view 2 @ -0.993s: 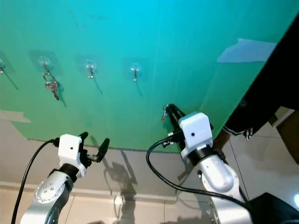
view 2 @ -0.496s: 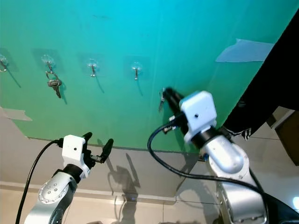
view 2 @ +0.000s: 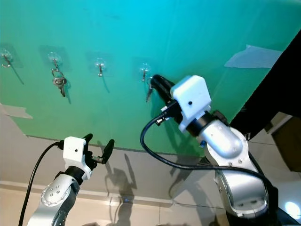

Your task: Hang keys on a hook

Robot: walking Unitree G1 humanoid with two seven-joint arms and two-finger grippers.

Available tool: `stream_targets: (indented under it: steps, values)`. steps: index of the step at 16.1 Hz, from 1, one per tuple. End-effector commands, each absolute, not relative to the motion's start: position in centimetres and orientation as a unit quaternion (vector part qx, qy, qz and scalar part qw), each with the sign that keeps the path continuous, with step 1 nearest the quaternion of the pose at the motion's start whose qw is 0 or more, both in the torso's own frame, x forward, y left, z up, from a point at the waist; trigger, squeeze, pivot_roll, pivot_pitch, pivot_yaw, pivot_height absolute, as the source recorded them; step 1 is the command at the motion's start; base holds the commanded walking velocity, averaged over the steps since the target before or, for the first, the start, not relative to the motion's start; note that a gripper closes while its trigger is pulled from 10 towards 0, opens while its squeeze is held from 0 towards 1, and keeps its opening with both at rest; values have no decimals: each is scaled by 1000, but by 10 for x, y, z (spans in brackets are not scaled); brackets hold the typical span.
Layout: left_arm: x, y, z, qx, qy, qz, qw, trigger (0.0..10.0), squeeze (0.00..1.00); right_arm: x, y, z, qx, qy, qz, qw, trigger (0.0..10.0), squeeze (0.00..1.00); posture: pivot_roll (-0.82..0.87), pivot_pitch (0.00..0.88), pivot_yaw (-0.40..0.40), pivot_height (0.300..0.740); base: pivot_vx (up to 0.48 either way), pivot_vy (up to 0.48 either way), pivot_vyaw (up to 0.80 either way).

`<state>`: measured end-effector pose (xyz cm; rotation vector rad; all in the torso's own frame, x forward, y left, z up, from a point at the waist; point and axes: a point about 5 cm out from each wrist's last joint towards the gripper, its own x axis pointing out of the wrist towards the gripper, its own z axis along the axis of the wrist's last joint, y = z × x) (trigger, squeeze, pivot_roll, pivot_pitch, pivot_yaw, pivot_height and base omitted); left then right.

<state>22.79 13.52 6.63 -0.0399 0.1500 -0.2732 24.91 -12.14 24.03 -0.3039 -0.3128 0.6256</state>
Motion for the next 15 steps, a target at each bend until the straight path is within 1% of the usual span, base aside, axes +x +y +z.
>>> stream_targets:
  steps: [1, 7, 12, 15]
  values:
    - [226, 132, 64, -24, 78, -133, 988, 10000, 0, 251, -122, 241, -149, -146, 312, 927, 10000, 0, -34, 0, -110, 722, 0, 0, 0]
    - [222, 133, 62, -28, 80, -124, 989, 10000, 0, 253, -110, 234, -140, -131, 345, 919, 10000, 0, -20, 0, -123, 722, 0, 0, 0]
    - [220, 135, 62, -28, 83, -122, 989, 10000, 0, 254, -111, 221, -130, -106, 338, 926, 10000, 0, -13, 0, -121, 722, 0, 0, 0]
    - [219, 136, 61, -28, 84, -123, 988, 10000, 0, 254, -113, 226, -154, -135, 316, 926, 10000, 0, -15, 0, -119, 722, 0, 0, 0]
